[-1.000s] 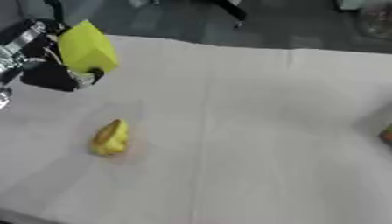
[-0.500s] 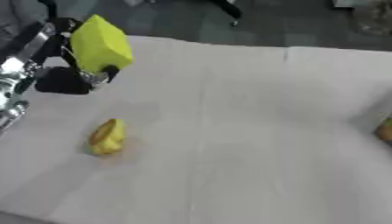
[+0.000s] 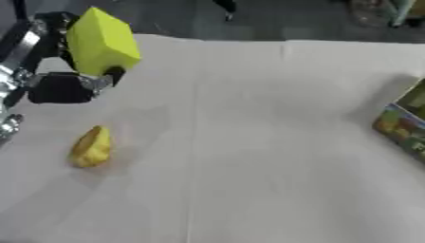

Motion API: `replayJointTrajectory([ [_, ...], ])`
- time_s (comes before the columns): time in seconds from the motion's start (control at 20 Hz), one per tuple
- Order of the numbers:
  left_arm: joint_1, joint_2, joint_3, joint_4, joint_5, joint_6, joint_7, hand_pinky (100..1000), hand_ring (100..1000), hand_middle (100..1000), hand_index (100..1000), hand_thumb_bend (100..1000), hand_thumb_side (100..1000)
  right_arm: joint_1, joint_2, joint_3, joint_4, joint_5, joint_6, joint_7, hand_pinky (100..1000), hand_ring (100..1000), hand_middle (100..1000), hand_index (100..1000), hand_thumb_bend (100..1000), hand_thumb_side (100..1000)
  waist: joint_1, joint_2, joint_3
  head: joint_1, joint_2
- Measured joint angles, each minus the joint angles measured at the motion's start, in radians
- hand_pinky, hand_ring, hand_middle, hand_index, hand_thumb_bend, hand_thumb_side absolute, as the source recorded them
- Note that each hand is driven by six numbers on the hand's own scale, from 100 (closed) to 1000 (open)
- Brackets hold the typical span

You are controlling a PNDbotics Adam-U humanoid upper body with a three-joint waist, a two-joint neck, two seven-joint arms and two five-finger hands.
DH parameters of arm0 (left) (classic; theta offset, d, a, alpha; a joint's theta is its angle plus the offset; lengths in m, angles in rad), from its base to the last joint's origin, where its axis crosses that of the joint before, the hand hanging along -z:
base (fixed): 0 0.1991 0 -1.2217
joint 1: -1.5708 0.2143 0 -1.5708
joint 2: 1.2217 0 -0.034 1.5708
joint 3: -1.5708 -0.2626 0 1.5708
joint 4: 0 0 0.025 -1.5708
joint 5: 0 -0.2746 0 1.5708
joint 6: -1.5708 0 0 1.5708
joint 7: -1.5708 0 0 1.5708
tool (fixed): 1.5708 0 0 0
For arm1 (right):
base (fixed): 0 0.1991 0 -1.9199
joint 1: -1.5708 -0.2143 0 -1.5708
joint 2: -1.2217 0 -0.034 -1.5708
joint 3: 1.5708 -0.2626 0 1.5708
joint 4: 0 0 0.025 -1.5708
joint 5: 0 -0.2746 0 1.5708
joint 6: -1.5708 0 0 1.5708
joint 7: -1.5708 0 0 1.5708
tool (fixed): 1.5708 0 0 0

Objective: Pick up the objects with one hand, pass them to the other hand, and then place them into the box on the other side of the table.

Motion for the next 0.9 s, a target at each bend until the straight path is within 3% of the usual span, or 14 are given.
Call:
replayJointTrajectory([
  [0.35, -0.017, -0.06, -0.028, 0.0, -0.017, -0.018, 0.0, 474, 476, 396, 457, 132, 100, 0.0, 0.007, 0.0, 0.0, -0.006, -0.002, -0.002, 819, 884, 766, 899, 100, 593, -0.007, 0.0, -0.009, -0.034, 0.011],
  [0.9, -0.032, -0.134, -0.08, 0.0, -0.051, -0.051, 0.026, 473, 475, 392, 454, 108, 100, -0.017, 0.009, 0.004, -0.001, -0.008, -0.003, 0.002, 821, 886, 769, 901, 100, 577, -0.026, 0.0, -0.021, -0.031, 0.018],
])
